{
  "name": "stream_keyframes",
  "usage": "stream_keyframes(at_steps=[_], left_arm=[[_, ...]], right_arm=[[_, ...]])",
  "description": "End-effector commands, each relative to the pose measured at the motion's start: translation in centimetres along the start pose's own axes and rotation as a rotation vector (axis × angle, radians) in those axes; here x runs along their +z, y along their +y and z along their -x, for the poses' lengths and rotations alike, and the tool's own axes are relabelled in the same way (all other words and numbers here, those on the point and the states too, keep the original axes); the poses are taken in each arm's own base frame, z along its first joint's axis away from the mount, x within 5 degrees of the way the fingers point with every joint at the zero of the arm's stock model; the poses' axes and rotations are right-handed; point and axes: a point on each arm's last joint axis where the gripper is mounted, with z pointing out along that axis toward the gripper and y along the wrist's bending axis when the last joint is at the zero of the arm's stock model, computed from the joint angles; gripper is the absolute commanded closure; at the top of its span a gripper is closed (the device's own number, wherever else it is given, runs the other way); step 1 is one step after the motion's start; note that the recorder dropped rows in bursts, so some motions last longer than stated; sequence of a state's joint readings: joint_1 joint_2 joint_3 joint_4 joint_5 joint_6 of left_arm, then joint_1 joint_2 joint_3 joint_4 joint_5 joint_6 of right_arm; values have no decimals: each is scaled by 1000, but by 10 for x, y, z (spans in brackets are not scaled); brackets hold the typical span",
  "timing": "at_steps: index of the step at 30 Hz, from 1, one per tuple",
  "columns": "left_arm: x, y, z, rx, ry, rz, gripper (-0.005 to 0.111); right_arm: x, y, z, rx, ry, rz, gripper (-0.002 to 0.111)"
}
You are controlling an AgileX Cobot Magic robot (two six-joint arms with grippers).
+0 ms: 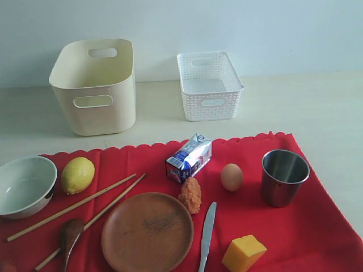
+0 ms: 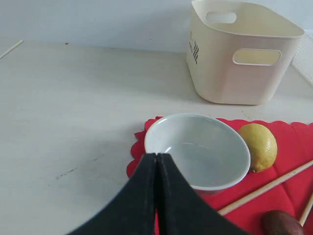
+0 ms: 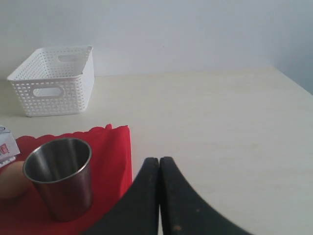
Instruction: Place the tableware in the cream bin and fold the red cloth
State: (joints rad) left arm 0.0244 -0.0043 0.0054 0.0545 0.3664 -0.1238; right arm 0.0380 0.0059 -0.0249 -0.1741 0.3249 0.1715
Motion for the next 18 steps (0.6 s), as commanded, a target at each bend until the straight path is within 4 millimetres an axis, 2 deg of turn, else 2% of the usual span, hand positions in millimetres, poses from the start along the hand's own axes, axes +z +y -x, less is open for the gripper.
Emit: stream_keyframes(at_steps=[1, 12, 18], left_arm=[[0, 0, 2, 3, -11, 1, 107], [0, 0, 2, 3, -11, 1, 107], [0, 0, 2, 3, -11, 1, 107]], right_arm=[[-4, 0, 29, -7, -32, 0, 108], [4, 1, 108, -6, -44, 0, 108], [13, 2, 139, -6, -47, 0, 108]])
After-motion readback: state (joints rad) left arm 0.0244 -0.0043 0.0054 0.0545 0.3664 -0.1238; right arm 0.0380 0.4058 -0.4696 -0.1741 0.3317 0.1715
